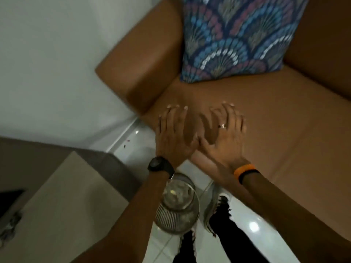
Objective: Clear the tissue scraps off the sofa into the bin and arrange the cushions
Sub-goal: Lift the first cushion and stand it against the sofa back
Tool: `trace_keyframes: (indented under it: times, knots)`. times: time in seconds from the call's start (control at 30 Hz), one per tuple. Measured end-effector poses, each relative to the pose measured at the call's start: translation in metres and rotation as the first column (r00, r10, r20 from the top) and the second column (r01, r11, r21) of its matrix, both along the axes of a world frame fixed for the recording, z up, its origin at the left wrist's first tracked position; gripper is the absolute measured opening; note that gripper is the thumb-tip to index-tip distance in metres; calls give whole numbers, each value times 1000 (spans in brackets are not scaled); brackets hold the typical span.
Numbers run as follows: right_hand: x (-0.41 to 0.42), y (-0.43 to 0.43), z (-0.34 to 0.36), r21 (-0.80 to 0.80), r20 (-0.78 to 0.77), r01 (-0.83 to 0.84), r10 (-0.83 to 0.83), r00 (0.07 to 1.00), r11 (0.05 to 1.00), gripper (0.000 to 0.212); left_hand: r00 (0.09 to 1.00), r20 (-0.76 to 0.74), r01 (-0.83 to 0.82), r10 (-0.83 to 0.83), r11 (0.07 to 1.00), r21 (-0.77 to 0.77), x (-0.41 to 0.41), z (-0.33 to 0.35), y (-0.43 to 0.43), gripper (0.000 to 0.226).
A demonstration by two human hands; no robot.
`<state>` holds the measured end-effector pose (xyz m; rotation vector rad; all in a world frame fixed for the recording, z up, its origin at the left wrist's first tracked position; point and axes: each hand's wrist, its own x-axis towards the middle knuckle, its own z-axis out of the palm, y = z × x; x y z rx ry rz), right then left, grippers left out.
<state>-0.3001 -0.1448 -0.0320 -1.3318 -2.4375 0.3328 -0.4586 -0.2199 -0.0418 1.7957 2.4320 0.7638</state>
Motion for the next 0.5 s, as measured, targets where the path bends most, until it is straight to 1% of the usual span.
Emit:
trace_keyframes:
  times: [0.07, 0.13, 0.17, 0.2, 0.23, 0.27, 0.3, 0.33, 0.37, 0.43, 0.5]
  knots:
    - [-4, 60, 18, 9, -10, 74, -74, 997, 997, 85, 1000, 13, 14, -15, 997, 72, -5, 22, 61, 83]
    - [-5, 121, 32, -27, -112, 159, -162, 981, 987, 90, 995, 102, 8, -21, 991, 132, -8, 38, 121, 89]
    - [-4, 151, 37, -63, -190, 202, -210, 959, 977, 92, 979, 203, -14, -17, 988, 152, -10, 43, 149, 93]
    - [-2, 180, 41, -101, -275, 243, -262, 925, 965, 96, 943, 332, -45, -13, 985, 165, -11, 48, 175, 99]
    - [-1, 205, 43, -153, -362, 275, -313, 878, 949, 103, 882, 472, -86, -6, 981, 174, -14, 53, 194, 106]
    - [2, 231, 46, -230, -443, 296, -370, 816, 927, 110, 800, 599, -137, 1, 974, 181, -16, 56, 213, 112]
    - [5, 254, 48, -332, -497, 291, -428, 755, 897, 120, 712, 702, -195, 10, 963, 184, -16, 58, 229, 117]
    - [9, 274, 49, -438, -516, 257, -475, 713, 861, 131, 642, 767, -252, 19, 950, 186, -15, 60, 239, 120]
    - [15, 290, 49, -526, -513, 203, -498, 699, 826, 139, 606, 795, -293, 19, 935, 201, -14, 61, 248, 121]
    - [28, 311, 51, -621, -486, 90, -473, 735, 778, 144, 602, 798, -305, -20, 918, 254, -11, 60, 256, 121]
    - [44, 318, 53, -635, -475, 38, -429, 768, 772, 141, 601, 794, -250, -92, 922, 296, -6, 60, 261, 119]
